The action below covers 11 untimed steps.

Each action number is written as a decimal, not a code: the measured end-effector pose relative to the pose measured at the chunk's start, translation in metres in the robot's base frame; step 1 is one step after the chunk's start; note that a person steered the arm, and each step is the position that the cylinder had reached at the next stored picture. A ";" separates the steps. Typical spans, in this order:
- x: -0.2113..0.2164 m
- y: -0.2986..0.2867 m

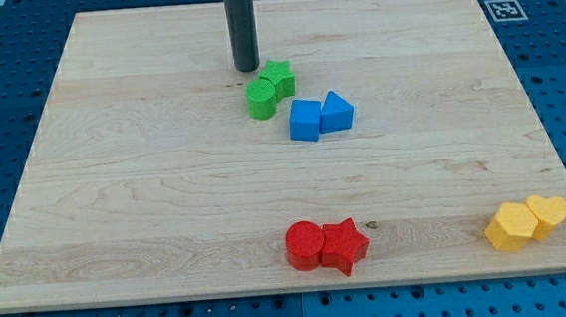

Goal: Push the green circle into blue blocks

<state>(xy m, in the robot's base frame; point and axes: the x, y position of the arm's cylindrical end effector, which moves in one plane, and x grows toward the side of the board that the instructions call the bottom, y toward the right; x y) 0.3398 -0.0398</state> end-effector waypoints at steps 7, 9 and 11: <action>0.051 -0.008; 0.057 0.054; 0.027 0.024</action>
